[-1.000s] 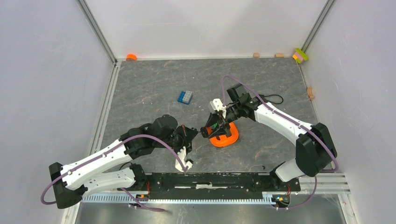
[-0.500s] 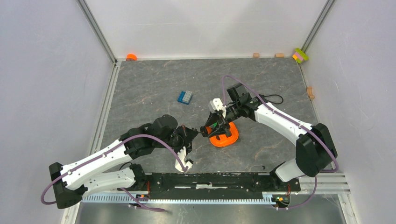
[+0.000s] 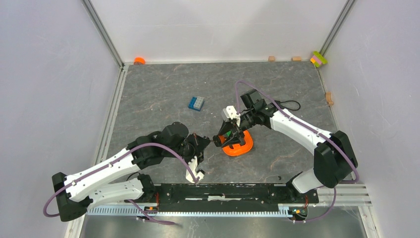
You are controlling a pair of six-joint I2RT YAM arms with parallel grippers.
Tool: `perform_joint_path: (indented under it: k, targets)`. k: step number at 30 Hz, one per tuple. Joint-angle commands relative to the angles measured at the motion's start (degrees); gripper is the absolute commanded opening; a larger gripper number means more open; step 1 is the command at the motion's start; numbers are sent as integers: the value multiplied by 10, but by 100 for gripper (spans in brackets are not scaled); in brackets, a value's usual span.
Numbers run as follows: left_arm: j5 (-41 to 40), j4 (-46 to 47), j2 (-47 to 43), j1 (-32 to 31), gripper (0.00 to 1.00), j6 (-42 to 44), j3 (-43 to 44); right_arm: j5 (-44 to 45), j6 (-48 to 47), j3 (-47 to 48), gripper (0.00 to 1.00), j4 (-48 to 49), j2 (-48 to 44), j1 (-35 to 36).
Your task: Unlock with the key
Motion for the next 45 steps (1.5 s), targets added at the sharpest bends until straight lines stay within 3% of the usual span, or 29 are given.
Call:
perform_joint_path:
  k: [1, 45]
  targets:
    - [11, 12, -7, -3, 2, -14, 10, -21, -10, 6, 0, 0, -2, 3]
    - [14, 15, -17, -7, 2, -23, -8, -30, 19, 22, 0, 24, 3, 0]
